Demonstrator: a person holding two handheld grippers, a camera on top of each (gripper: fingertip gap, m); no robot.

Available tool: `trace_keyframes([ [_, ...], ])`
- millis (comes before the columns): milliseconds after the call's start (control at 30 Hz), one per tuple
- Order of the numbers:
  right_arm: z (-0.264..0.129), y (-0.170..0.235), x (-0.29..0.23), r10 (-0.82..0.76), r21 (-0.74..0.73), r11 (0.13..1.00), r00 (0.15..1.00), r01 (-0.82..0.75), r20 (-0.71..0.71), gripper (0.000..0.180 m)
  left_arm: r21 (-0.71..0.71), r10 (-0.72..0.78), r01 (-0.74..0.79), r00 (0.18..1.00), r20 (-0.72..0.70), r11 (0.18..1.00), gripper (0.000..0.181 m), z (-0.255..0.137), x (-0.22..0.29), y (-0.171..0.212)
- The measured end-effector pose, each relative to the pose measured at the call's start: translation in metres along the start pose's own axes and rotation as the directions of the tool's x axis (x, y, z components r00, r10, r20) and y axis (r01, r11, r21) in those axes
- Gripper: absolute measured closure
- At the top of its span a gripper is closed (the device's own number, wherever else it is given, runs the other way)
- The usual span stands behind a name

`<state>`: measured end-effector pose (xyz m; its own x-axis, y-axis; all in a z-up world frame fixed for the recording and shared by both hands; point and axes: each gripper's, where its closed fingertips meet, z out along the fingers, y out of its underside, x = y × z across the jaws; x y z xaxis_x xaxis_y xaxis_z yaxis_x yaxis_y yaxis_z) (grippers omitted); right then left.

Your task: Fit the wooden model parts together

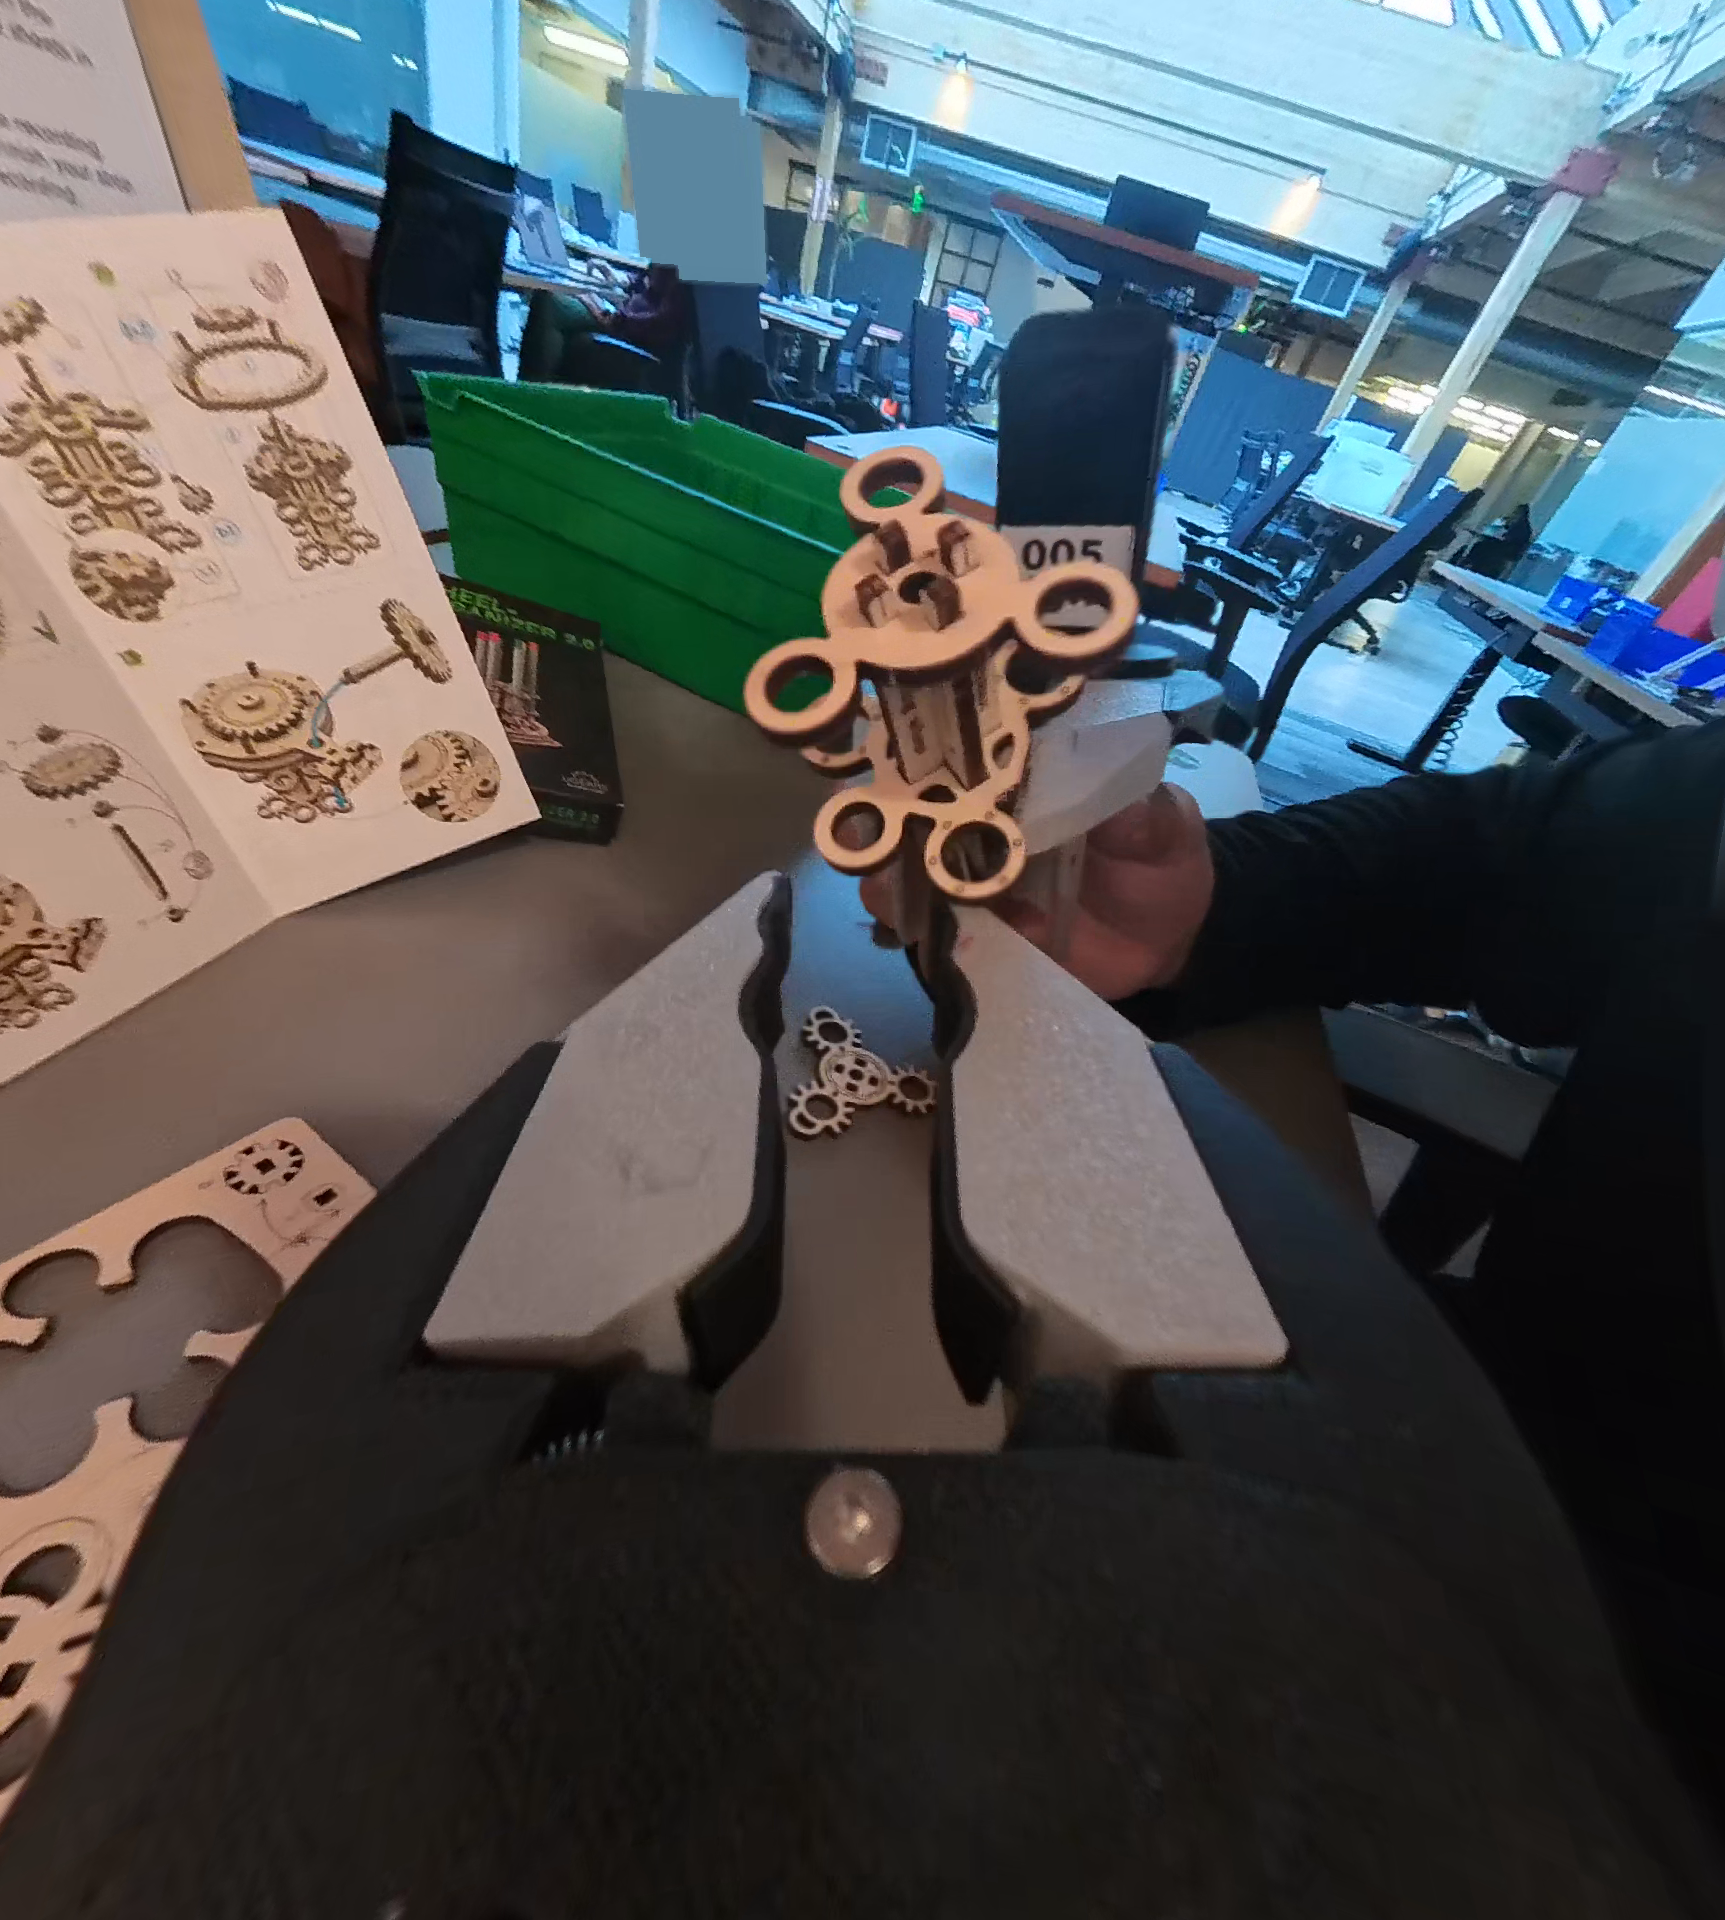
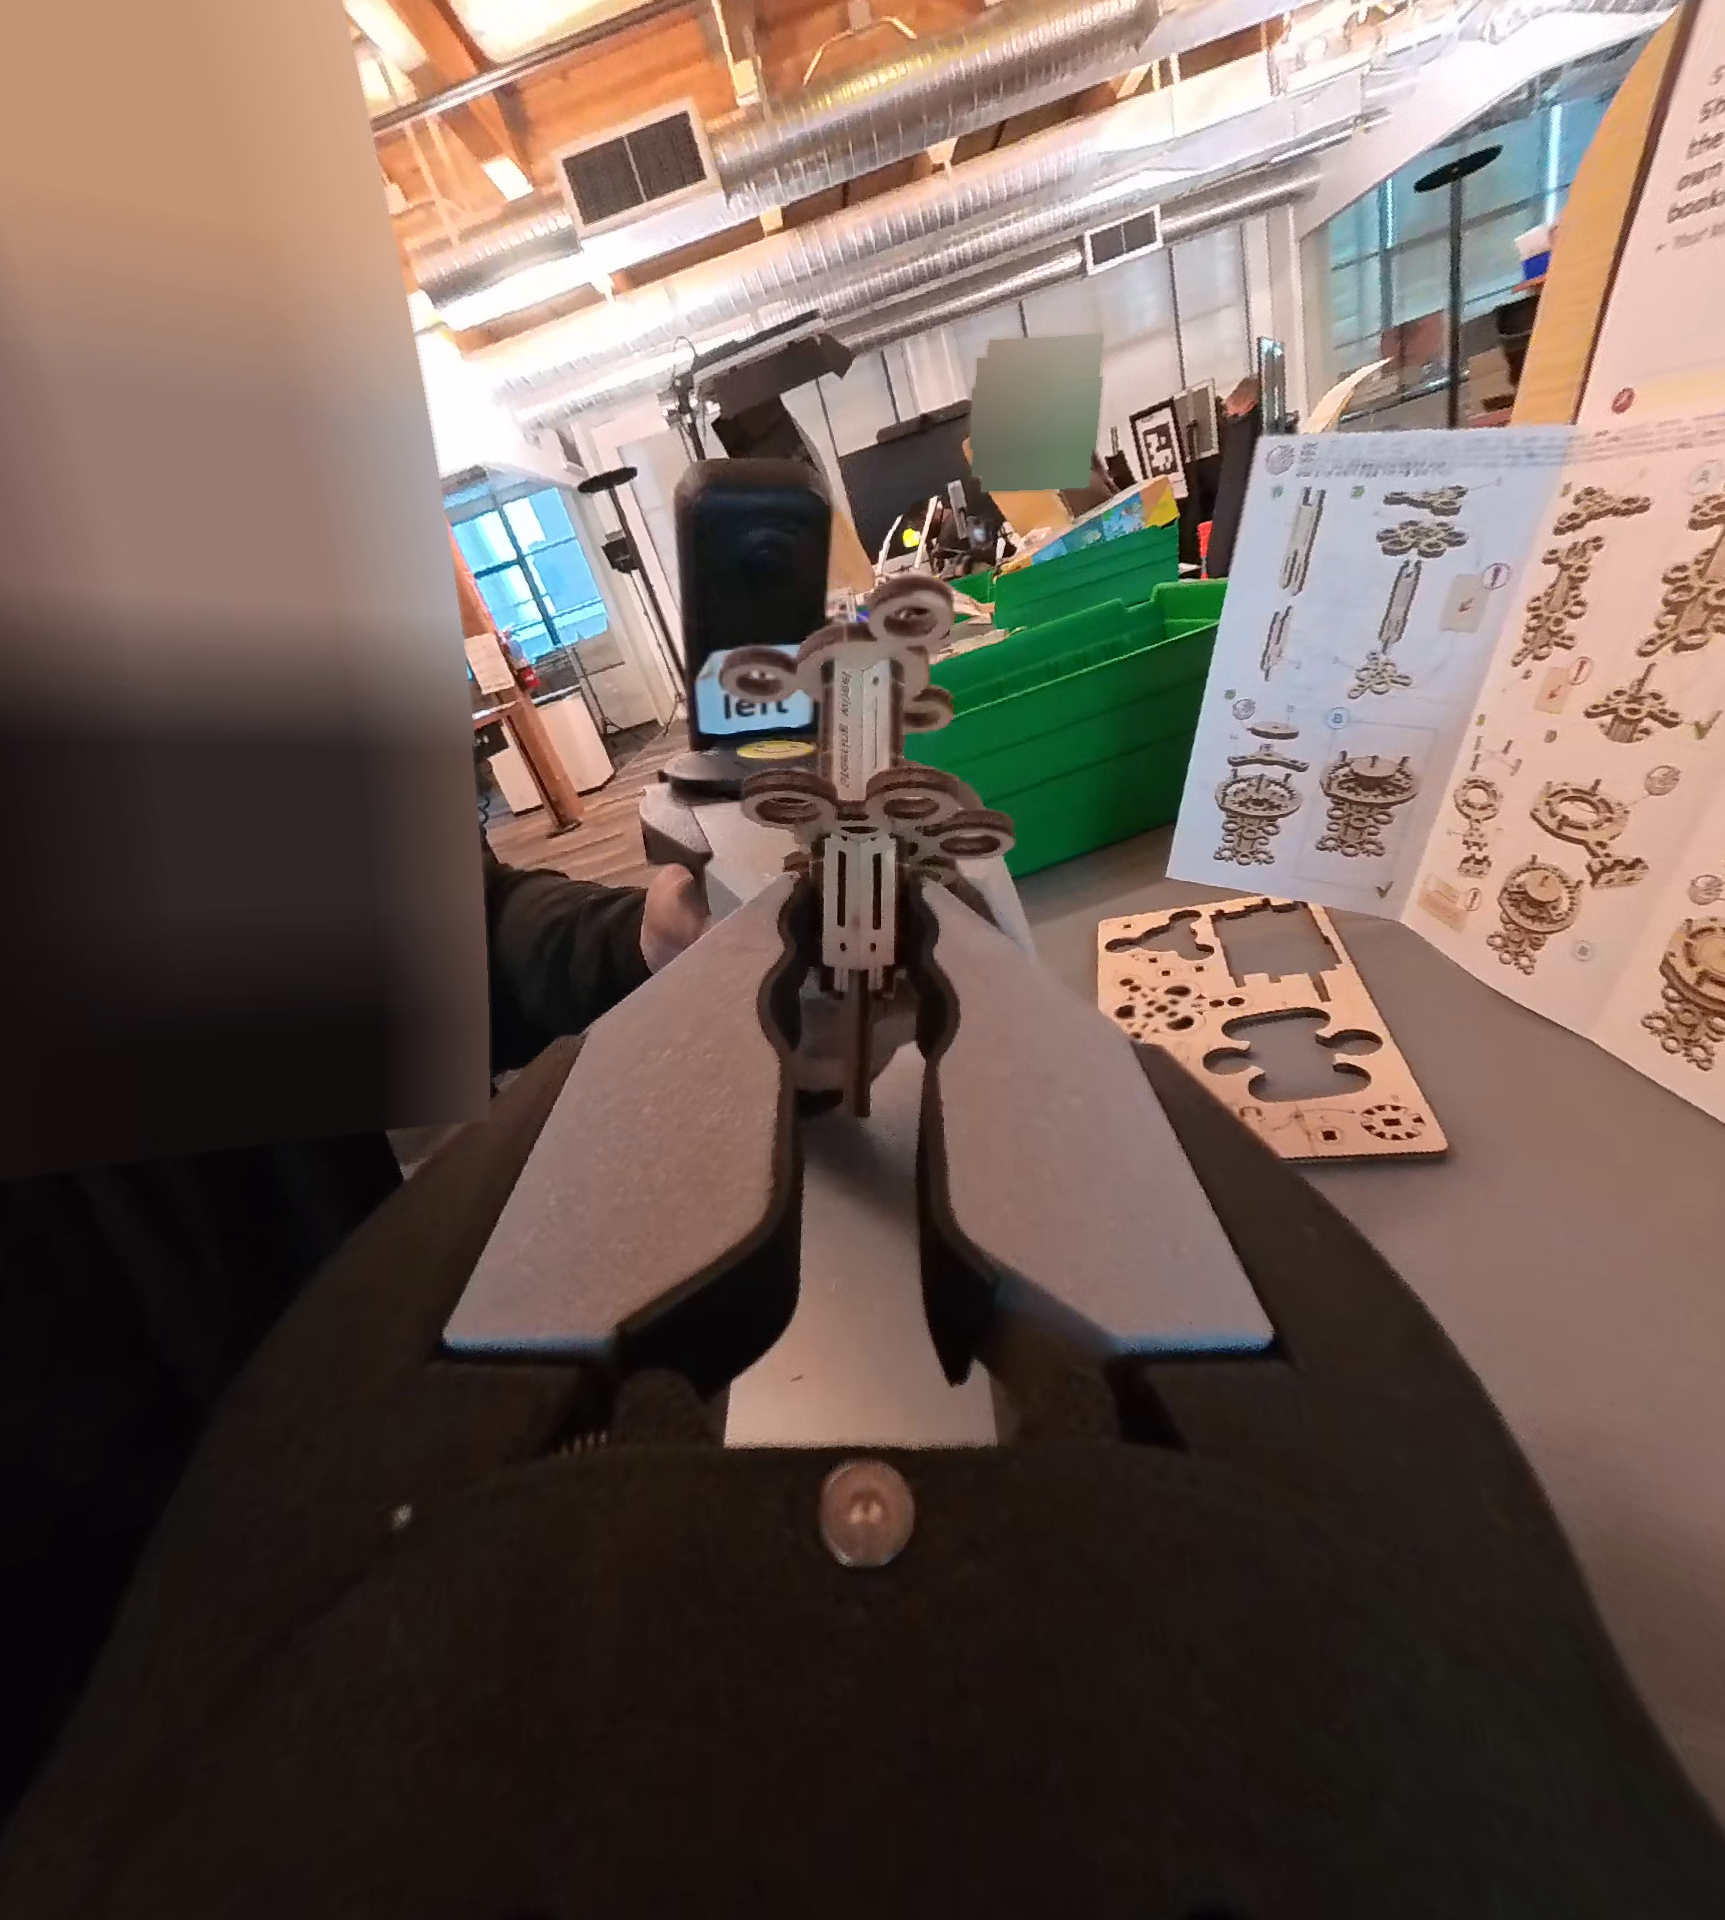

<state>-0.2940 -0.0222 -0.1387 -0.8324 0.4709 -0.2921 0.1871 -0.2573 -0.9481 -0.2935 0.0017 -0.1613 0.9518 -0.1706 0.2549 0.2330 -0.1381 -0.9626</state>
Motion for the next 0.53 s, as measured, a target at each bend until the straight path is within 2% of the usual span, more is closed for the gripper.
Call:
trace_keyframes([
  [200, 0.002, 0.007, 0.008, 0.052, 0.0, 0.999, 0.998, -0.052, -0.021, 0.166, 0.031, -0.019, 0.018, 1.0, 0.017, 0.999, 0.164, -0.004, -0.005, -0.006],
  [533, -0.008, 0.01, 0.017, 0.17, 0.001, 0.985, 0.985, -0.17, 0.018, 0.166, -0.034, -0.098, 0.097, 0.995, -0.025, 0.995, 0.161, 0.0, -0.004, 0.007],
])
